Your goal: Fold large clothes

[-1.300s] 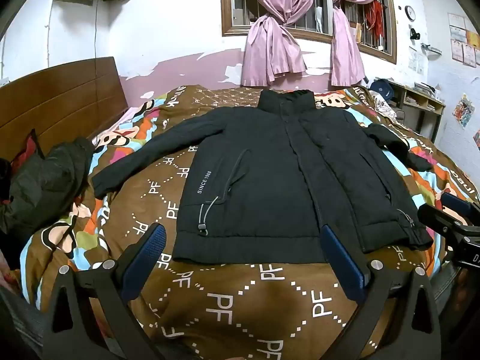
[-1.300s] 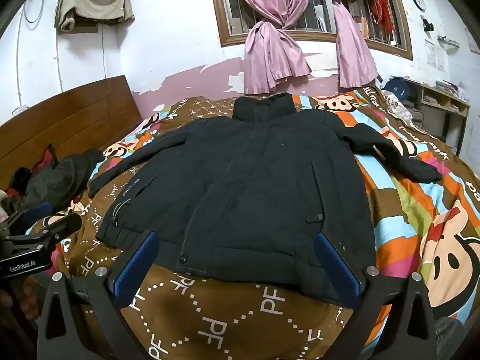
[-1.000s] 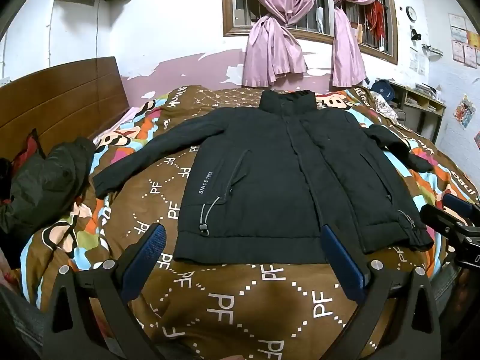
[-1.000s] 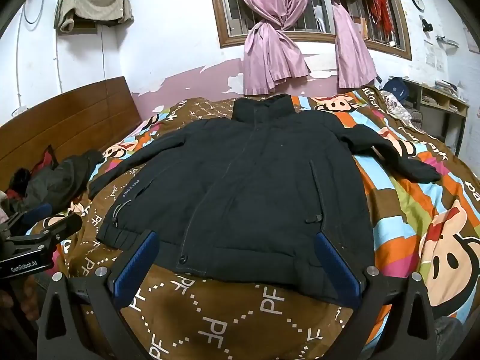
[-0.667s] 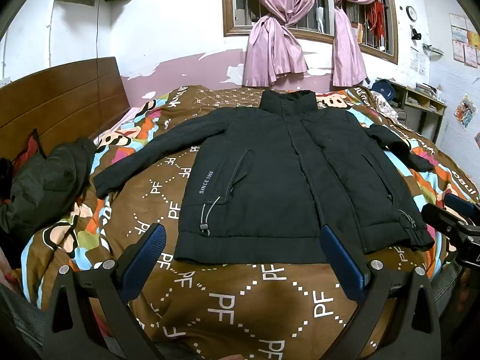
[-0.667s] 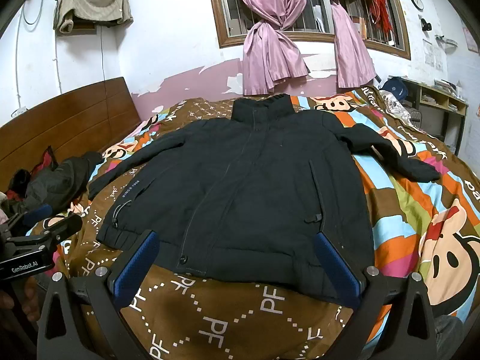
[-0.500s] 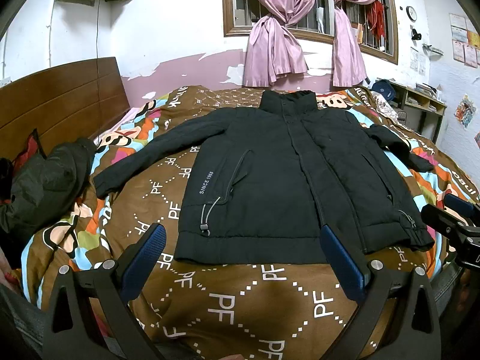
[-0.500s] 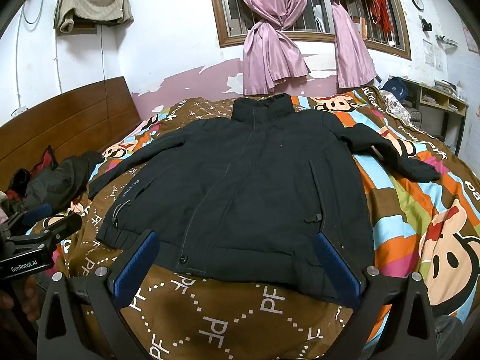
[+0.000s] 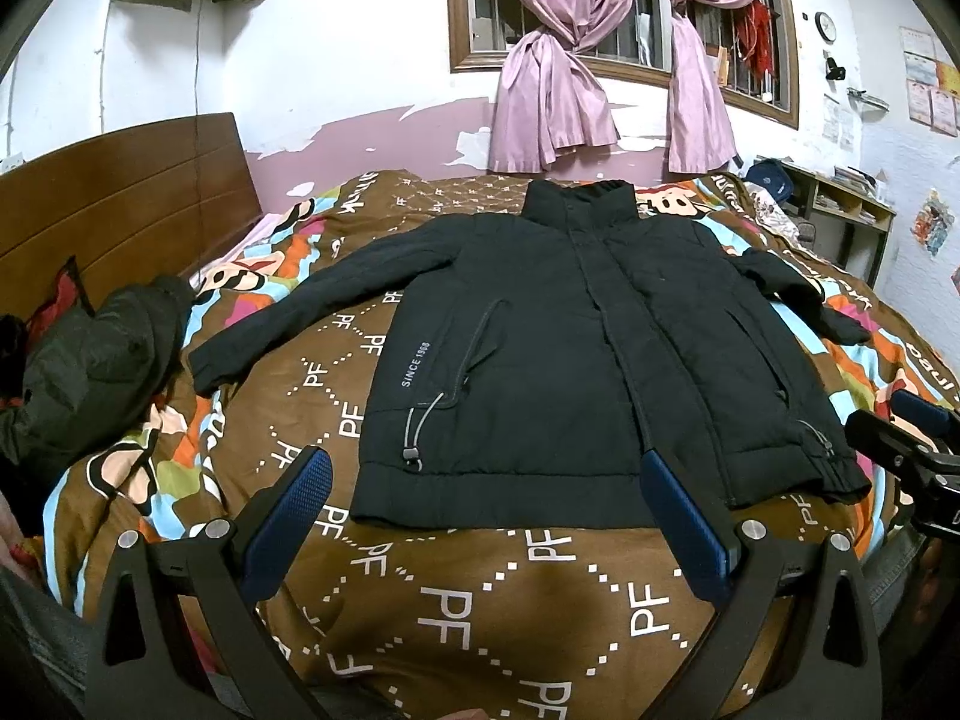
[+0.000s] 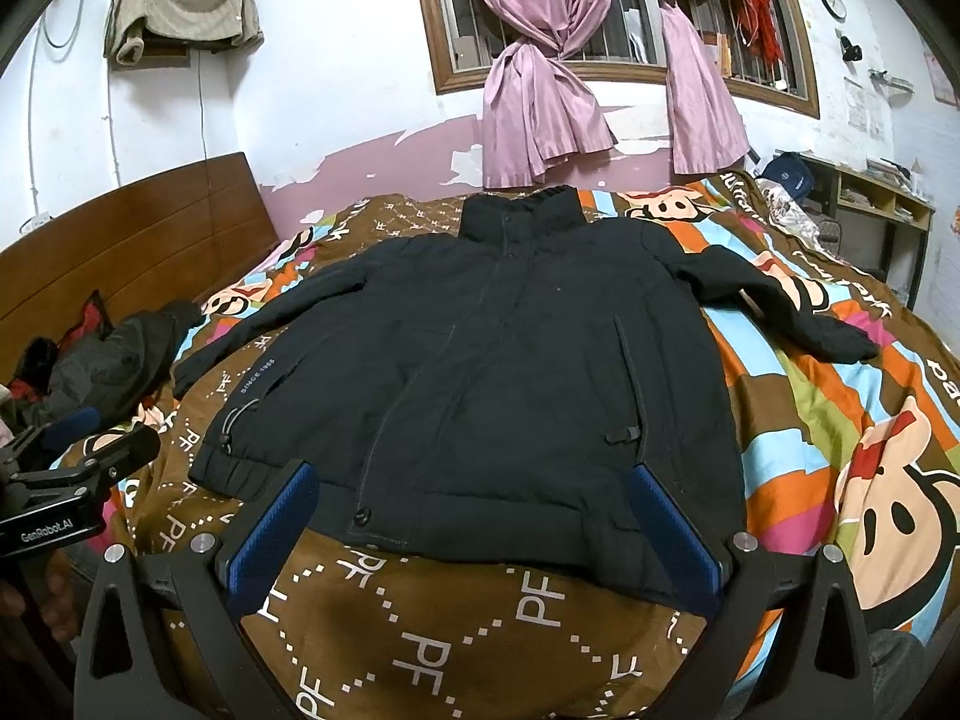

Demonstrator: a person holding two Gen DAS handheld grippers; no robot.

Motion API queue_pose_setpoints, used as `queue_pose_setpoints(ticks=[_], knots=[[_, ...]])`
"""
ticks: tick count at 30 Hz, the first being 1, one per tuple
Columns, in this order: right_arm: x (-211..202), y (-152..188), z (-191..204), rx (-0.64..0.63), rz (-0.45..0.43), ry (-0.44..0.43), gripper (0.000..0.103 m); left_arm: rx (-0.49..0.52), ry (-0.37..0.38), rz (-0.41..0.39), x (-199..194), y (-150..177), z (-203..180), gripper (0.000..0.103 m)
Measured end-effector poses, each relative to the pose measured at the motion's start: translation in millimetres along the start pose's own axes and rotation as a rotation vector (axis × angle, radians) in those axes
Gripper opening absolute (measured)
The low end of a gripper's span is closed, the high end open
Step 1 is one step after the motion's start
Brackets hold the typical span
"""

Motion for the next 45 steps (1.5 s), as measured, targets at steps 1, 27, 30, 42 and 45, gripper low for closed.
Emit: queue_pose_setpoints(ticks=[1,27,30,42,45], knots=[[0,1,-1,0.001,0.0,0.001,0.103,-0.002,0.001,0.0,0,1,1,0.1],[-1,0,-2,-0.001,0.0,0.002,0.103,0.006,0.001,-0.005,-4,-4,0,0.1],[-1,0,-2,0.0,0.001,0.002,0.103,0.007,0.001,-0.007,-4,-3,-1,0.1],[-2,2,-3,0.002,0.005,-0.002,0.103,0.008,-0.002,-0.004,-4,-3,-1,0.1],[1,4,-5,0.005,0.01,-0.009,0.103,0.011,-0.004,0.004,-2,-2,-1,0.1]])
Point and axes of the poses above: each gripper's, at about its wrist camera, not at the fingertips, and x roughly the way its jaws point, z to its left, y to its underside, the point moved 6 cm from there along x, roughly the way its jaws point, and after that the axes turned 6 degrees about z, right-handed, at the moved point
